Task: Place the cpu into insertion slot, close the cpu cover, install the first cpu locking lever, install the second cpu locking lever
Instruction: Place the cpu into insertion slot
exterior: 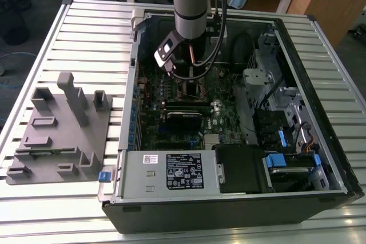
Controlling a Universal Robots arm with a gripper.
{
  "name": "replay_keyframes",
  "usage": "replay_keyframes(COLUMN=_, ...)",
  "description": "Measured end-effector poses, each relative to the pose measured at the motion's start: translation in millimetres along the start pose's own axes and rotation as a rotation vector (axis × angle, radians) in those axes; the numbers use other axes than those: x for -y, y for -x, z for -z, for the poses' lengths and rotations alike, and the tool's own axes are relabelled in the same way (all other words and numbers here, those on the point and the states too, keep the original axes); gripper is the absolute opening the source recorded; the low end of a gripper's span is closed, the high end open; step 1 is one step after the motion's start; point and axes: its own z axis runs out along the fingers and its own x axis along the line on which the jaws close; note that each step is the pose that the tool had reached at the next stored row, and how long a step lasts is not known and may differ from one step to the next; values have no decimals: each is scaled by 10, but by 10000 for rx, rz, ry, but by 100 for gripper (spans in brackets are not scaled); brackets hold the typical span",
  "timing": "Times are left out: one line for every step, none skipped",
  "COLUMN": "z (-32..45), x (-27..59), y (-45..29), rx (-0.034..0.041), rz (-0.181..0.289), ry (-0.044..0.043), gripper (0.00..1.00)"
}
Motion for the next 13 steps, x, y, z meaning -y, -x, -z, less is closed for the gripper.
replay_keyframes(z=17, x=-2, y=-1, rx=-1, rz=0, ry=0, gripper=61)
replay_keyframes(z=35, x=-5, y=-3, rx=-1, rz=1, ry=1, gripper=61)
replay_keyframes(z=52, x=-7, y=-4, rx=0, rz=0, ry=0, gripper=61)
replay_keyframes(z=67, x=-9, y=-5, rx=1, rz=1, ry=-1, gripper=61)
replay_keyframes(z=76, x=-10, y=-5, rx=0, rz=0, ry=0, gripper=61)
replay_keyframes(z=77, x=-10, y=-5, rx=-2, rz=0, ry=1, gripper=61)
replay_keyframes(z=76, x=-10, y=-6, rx=-3, rz=0, ry=2, gripper=61)
replay_keyframes(z=77, x=-10, y=-6, rx=-3, rz=0, ry=2, gripper=61)
replay_keyframes(z=78, x=-10, y=-5, rx=-2, rz=0, ry=1, gripper=61)
replay_keyframes(z=79, x=-10, y=-5, rx=-1, rz=0, ry=1, gripper=61)
replay_keyframes(z=79, x=-10, y=-5, rx=-1, rz=0, ry=0, gripper=61)
replay_keyframes(z=80, x=-10, y=-5, rx=-1, rz=0, ry=1, gripper=59)
replay_keyframes(z=80, x=-10, y=-5, rx=0, rz=0, ry=0, gripper=59)
